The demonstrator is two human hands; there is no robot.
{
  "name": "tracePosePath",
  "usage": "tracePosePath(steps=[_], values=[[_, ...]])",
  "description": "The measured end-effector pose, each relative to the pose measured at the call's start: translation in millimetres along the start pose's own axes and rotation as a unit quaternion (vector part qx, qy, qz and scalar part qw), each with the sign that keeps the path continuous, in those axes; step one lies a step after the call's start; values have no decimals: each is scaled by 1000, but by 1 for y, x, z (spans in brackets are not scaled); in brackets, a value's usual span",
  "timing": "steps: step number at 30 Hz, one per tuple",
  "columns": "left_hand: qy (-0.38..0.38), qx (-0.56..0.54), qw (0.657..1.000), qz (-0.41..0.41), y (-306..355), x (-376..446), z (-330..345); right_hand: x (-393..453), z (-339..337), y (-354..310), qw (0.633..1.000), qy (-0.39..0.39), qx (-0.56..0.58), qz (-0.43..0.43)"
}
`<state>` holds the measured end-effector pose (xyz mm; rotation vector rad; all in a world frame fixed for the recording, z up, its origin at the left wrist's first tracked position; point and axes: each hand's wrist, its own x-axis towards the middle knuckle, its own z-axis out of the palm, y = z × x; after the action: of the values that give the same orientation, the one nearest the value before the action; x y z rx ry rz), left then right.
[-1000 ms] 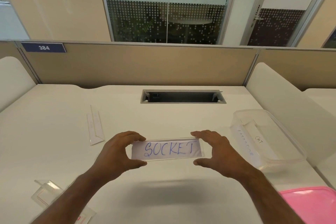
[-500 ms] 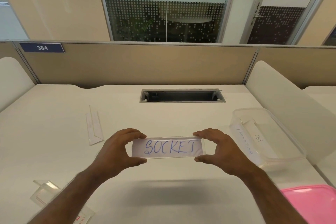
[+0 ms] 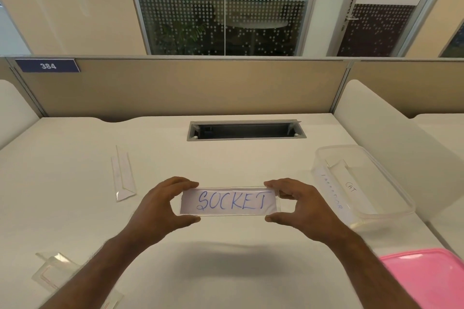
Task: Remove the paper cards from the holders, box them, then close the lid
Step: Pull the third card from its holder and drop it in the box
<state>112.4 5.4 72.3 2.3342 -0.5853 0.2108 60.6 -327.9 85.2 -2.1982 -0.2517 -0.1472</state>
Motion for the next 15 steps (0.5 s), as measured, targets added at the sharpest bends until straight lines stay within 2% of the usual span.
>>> tracePosePath(steps=[5, 8, 11, 15], values=[[6, -31, 995, -97, -18, 1, 23, -8, -14, 7, 998, 59, 27, 10], [9, 19, 986, -163, -32, -3, 48, -13, -30, 14, 994, 103, 28, 21], [4, 79, 982, -170, -37, -8, 79, -20, -48, 23, 989, 146, 13, 36], [-53, 142, 978, -140, -42, -8, 115, -27, -77, 35, 979, 193, -25, 58]])
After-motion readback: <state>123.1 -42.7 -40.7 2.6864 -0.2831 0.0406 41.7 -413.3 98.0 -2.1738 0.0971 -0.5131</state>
